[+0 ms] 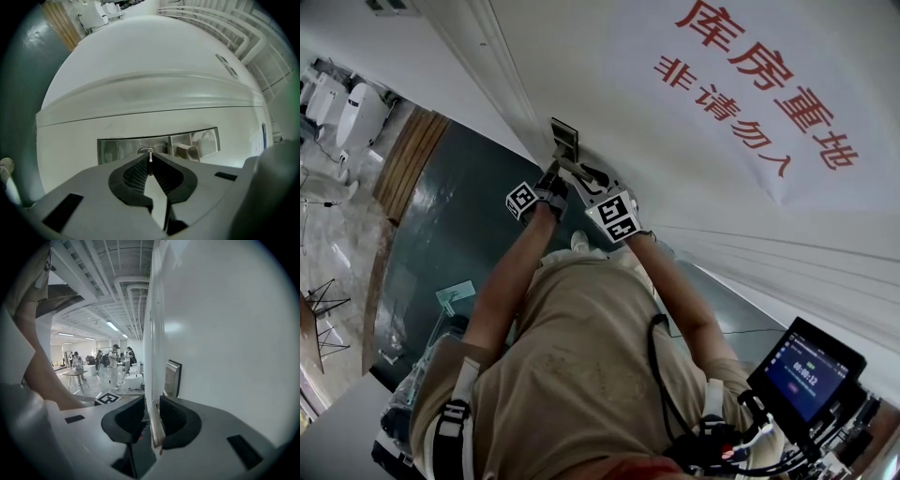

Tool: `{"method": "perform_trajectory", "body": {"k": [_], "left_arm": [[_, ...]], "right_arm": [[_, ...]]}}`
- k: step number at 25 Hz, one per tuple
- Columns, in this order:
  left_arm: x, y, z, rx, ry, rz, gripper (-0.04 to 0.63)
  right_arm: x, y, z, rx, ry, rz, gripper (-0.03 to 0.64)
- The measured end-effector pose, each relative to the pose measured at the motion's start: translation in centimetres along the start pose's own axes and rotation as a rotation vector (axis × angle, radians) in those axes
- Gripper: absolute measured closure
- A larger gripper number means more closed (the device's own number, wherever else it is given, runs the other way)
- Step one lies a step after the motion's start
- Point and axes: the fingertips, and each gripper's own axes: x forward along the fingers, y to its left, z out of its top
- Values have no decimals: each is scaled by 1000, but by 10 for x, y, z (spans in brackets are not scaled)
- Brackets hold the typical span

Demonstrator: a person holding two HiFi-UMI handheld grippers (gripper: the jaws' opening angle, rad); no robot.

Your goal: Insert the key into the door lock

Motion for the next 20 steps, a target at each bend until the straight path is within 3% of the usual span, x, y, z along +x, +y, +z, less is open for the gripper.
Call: {"method": "perform_trajectory", "body": {"k": [7, 14, 20], "left_arm": [[6, -1, 1, 67, 48, 13, 560], [14, 1, 2, -5, -1, -2, 561], [15, -3, 1, 83, 56, 19, 561]], "right_arm": [[-3, -5, -2, 1, 3, -12, 514], [-2, -4, -4, -2, 8, -11, 514], [0, -4, -6, 1, 16, -8, 514]]}}
